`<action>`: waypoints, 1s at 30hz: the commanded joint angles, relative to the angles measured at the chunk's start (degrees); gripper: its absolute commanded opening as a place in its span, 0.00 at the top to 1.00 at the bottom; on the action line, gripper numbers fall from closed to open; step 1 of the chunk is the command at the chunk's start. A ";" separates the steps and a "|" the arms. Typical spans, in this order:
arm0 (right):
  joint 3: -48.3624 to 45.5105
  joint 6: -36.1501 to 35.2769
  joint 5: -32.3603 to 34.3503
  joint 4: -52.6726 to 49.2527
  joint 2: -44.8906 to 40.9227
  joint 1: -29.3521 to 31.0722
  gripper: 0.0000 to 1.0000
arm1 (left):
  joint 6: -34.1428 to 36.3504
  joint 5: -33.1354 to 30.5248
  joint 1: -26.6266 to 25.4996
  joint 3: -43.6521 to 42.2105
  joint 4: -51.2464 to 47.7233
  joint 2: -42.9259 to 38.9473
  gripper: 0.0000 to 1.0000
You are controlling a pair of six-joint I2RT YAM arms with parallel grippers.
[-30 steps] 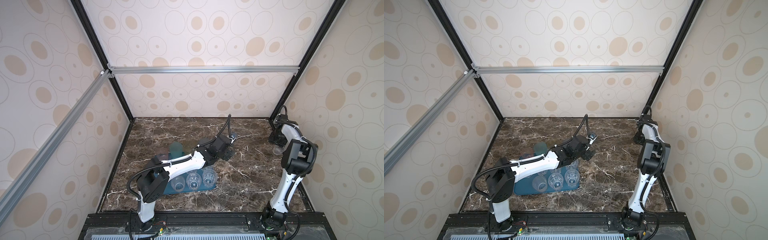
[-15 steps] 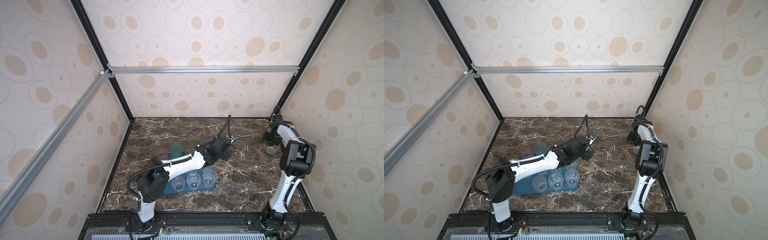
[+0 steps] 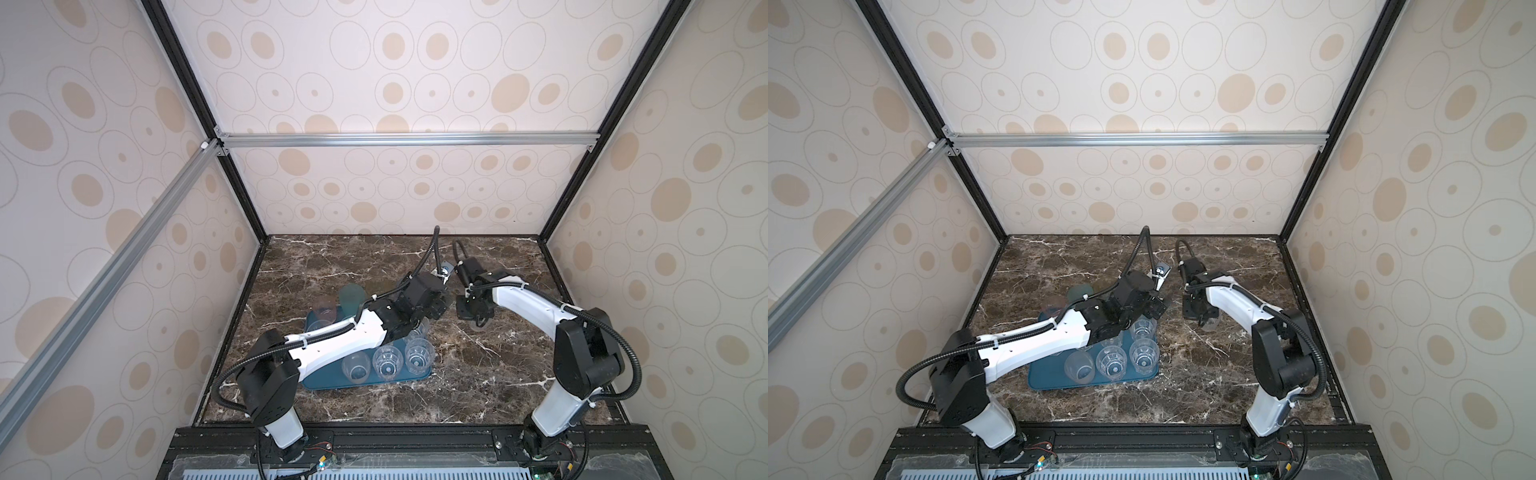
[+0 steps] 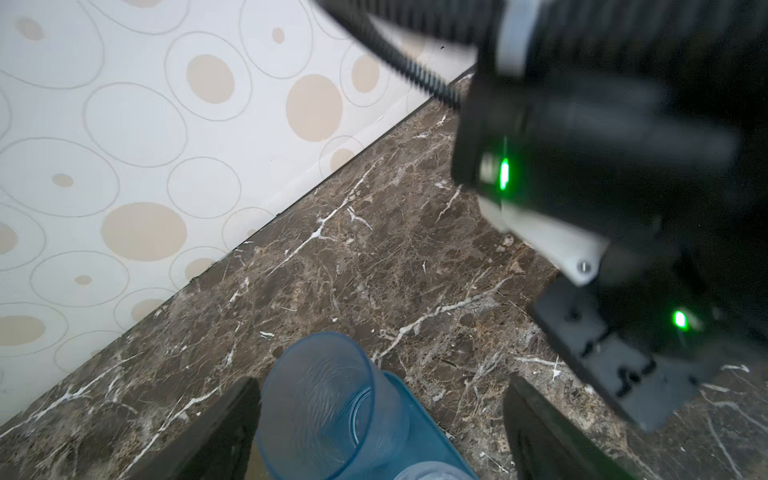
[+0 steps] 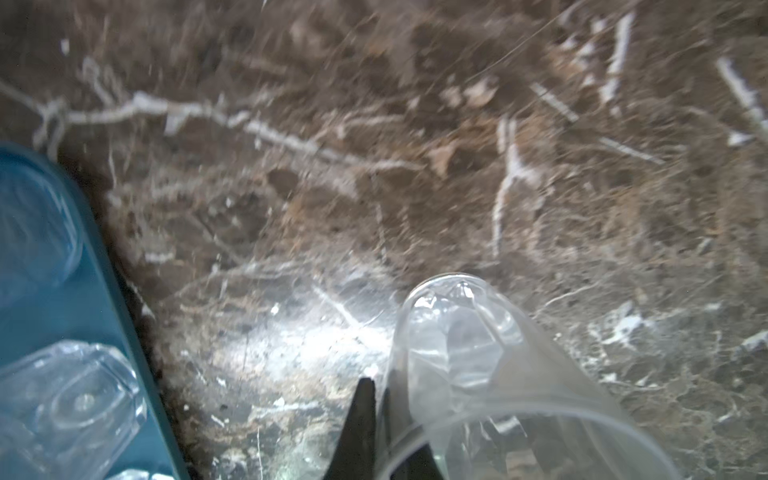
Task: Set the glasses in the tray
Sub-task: 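Carry the clear cup toward the tray with the right gripper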
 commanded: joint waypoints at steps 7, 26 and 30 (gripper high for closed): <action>-0.91 1.18 1.16 -0.10 3.59 3.59 0.84 | -1.96 -2.48 0.73 -6.27 2.55 -5.66 0.08; -1.75 -6.87 -3.96 -7.24 -8.36 -9.35 0.55 | -3.10 -5.70 4.50 -15.05 -1.40 -16.63 0.08; -3.36 -7.12 -6.27 -3.60 -5.31 -9.52 0.57 | -3.68 -6.34 7.32 -19.21 -2.67 -21.08 0.08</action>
